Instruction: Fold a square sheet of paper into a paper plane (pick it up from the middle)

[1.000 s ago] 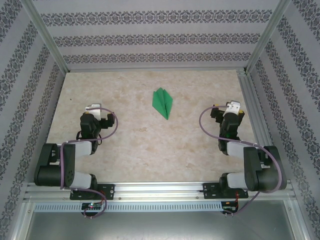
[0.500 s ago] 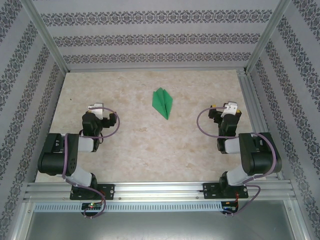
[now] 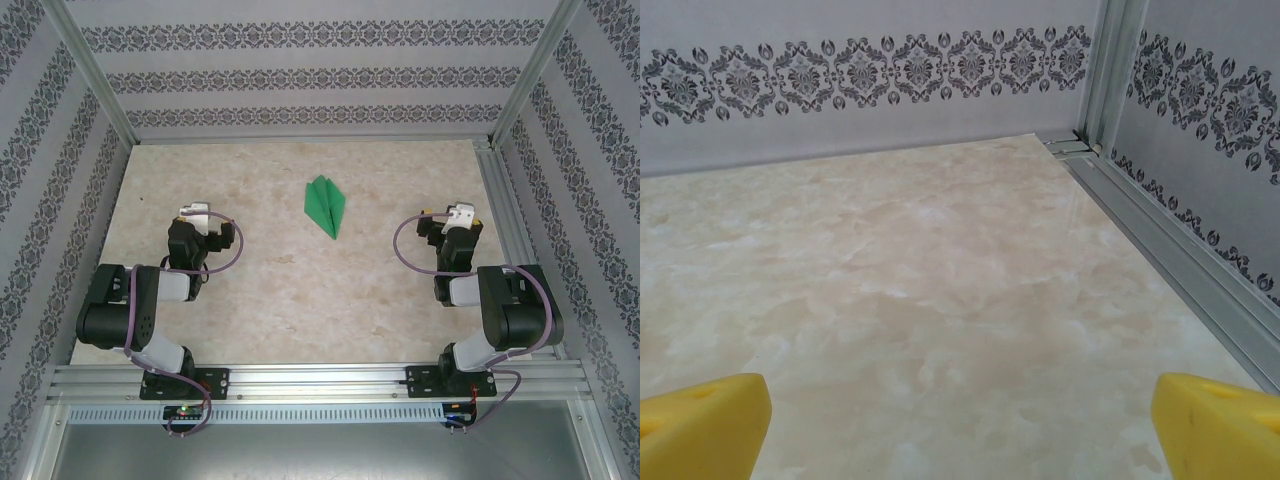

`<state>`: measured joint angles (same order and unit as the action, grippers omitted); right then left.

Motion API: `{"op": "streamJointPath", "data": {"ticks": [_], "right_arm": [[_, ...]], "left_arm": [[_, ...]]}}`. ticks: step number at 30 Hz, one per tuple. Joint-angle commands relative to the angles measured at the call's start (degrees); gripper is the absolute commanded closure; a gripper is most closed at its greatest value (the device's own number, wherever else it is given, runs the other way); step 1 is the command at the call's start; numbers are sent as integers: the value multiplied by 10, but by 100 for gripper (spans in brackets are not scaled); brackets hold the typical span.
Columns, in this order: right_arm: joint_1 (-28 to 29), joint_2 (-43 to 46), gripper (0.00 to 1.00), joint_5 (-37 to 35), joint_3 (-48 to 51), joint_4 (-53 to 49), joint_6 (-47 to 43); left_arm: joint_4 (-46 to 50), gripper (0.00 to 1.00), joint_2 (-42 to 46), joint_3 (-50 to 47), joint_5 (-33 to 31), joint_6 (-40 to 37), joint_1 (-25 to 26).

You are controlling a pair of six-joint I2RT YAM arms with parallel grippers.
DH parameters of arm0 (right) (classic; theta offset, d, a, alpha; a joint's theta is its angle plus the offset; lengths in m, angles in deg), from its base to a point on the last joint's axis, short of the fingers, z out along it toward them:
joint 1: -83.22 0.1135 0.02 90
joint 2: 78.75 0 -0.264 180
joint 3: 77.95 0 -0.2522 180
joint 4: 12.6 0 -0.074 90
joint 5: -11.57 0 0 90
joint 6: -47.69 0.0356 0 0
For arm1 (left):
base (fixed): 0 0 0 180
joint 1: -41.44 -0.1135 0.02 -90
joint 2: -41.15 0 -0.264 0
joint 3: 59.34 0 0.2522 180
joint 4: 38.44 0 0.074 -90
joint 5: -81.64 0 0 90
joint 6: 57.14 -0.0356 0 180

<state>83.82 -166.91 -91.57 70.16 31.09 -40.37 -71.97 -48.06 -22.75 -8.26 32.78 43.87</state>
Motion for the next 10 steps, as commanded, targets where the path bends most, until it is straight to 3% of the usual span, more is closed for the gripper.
{"op": "streamJointPath", "data": {"ticks": [1, 10], "right_arm": [[-4, 1, 2, 8, -11, 8, -2], [-4, 1, 2, 9, -10, 11, -3]], "left_arm": [[0, 0, -3, 12, -4, -17, 6], [2, 0, -4, 13, -4, -17, 6]]}}
